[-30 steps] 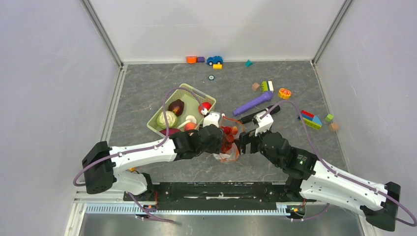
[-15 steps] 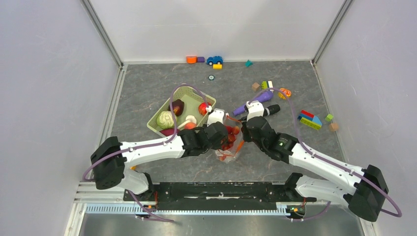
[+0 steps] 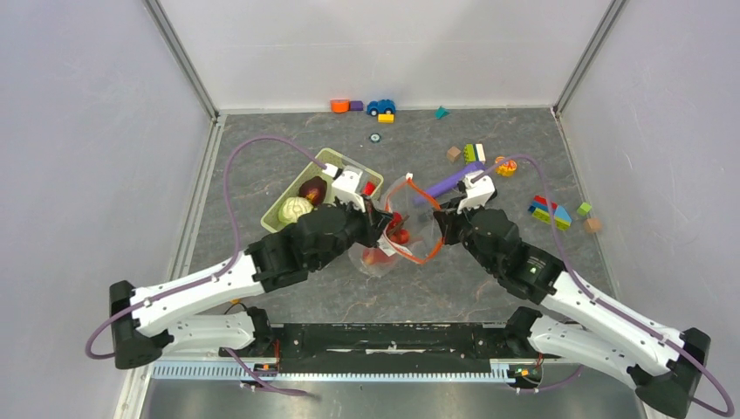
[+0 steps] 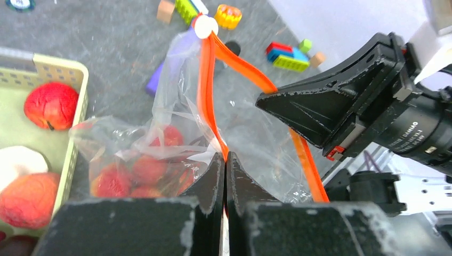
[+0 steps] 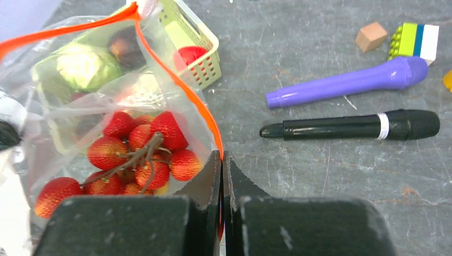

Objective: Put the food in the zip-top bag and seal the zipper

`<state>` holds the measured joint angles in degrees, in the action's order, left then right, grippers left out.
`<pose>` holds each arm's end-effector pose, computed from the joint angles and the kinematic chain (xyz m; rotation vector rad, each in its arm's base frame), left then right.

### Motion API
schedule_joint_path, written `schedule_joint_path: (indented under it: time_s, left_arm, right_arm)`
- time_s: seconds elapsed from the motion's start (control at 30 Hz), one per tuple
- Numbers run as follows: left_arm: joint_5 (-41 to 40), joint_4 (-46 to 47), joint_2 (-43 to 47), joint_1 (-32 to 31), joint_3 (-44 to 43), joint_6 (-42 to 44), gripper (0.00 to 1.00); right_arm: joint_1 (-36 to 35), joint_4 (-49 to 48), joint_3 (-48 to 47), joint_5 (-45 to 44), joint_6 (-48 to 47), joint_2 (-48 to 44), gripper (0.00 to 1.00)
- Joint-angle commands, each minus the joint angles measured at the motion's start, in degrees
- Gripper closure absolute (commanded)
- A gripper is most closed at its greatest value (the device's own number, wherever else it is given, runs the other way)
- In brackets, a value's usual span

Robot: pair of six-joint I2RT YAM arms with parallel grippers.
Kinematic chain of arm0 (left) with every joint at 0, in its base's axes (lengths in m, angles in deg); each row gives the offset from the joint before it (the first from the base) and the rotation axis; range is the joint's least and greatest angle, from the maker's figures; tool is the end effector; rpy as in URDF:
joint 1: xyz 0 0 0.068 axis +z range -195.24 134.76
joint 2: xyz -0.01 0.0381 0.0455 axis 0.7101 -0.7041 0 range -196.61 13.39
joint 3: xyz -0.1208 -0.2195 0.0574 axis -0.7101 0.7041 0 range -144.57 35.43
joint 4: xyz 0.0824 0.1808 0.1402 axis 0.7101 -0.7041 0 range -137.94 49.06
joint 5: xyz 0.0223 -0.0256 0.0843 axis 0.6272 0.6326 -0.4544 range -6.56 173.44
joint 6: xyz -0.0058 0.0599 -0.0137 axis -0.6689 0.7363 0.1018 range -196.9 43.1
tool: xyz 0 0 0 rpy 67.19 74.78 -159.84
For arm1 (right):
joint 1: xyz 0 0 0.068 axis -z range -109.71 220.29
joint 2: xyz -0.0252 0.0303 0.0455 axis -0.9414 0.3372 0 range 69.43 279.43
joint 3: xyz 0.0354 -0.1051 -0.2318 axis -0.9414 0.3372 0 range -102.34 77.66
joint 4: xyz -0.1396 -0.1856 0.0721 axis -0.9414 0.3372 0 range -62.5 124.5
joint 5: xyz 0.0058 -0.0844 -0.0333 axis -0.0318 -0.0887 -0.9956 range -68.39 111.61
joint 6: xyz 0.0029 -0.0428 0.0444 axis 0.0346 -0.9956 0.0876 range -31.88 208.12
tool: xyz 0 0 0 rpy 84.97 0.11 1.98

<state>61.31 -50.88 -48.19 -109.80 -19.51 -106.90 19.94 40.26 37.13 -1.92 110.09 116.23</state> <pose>0.1213 -0.2139 0.3315 0.2989 1.8902 -0.7861 0.1364 0.1356 0.2909 -0.1904 1.8925 0.4753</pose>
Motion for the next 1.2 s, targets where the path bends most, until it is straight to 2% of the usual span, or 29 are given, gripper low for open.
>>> schedule_joint_path:
  time_s: [0.0, 0.1, 0.27, 0.3, 0.33, 0.5, 0.53, 0.57, 0.6, 0.77, 0.97, 1.07, 1.17]
  left_arm:
    - [-0.85, 4.87, 4.35, 0.26, -0.52, 5.63, 0.98]
    - [-2.56, 3.25, 5.58, 0.29, -0.7, 6.76, 0.98]
    - [-0.78, 1.39, 2.13, 0.29, -0.61, 5.67, 0.97]
    - [-0.64, 1.22, 0.83, 0.22, -0.54, 4.76, 0.89]
    - [-0.66, 1.55, -0.54, 0.3, -0.29, 3.61, 0.77]
    - [2.27, 5.9, -8.12, 0.4, 0.3, 0.57, 0.47]
    - [3.29, 6.01, -9.43, 0.47, -0.17, 0.52, 0.33]
    - [4.0, 5.37, -10.56, 0.4, -0.91, 0.25, 0.06]
    - [4.27, 4.09, -11.03, 0.56, -1.76, 0.23, 0.01]
    - [-1.86, -4.24, -7.42, 1.89, -3.76, 0.69, 0.0]
    - [-16.91, -20.64, 6.45, 5.78, -1.25, -3.63, 0.0]
    - [-20.18, -25.65, 13.46, 9.61, 2.02, -6.03, 0.0]
    - [-18.8, -27.54, 17.78, 15.59, 4.77, -7.0, 0.0]
  right_arm:
    - [0.05, -0.12, -5.15, -1.5, -2.25, -3.85, 1.0]
    - [0.11, 1.38, -5.95, -3.58, -2.69, -6.9, 1.0]
    - [0.1, 1.51, -4.31, -0.8, -3.35, -8.58, 1.0]
    - [0.11, 1.56, -3.7, -0.67, -3.3, -8.27, 1.0]
    - [0.09, 1.52, -2.99, -1.21, -3.26, -7.86, 1.0]
    - [0.08, 5.49, -2.09, -7.54, -2.36, -7.25, 1.0]
    - [0.02, 5.75, -2.05, -7.57, -2.92, -7.66, 1.0]
    - [0.1, 5.78, -1.89, -7.65, -3.52, -8.06, 1.0]
    - [0.13, 5.78, -1.56, -7.99, -3.67, -8.39, 1.0]
    - [0.13, 2.85, 1.43, -7.65, -4.24, -10.08, 1.0]
    - [0.12, -0.32, 4.3, -6.11, -6.02, -11.73, 1.0]
    - [0.13, -0.79, 5.07, -6.11, -6.83, -11.59, 1.0]
    - [0.13, -2.19, 5.89, -5.37, -7.5, -11.32, 1.0]
